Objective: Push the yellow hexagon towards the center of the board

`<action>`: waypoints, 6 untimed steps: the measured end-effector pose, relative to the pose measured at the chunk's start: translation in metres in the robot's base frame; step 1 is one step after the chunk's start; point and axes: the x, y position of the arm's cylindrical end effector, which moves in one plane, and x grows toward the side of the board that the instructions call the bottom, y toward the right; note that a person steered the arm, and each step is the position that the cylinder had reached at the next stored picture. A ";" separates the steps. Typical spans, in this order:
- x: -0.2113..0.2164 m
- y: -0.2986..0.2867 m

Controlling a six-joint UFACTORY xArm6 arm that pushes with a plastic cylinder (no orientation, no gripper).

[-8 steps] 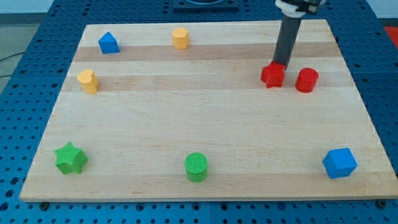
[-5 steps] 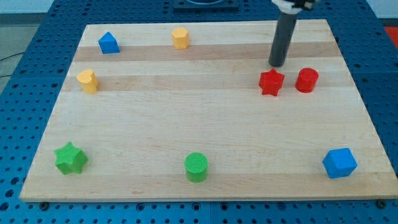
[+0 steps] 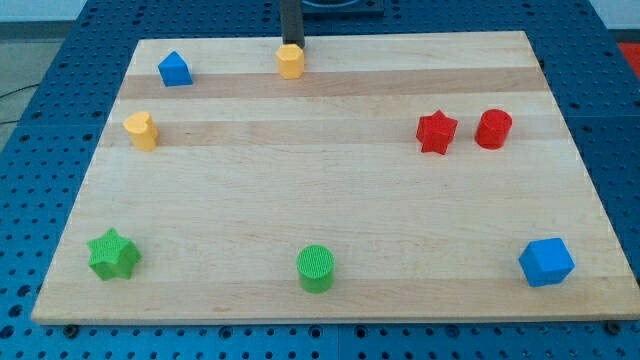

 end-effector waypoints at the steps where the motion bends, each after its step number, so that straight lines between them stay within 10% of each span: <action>1: 0.036 0.000; 6: 0.100 -0.016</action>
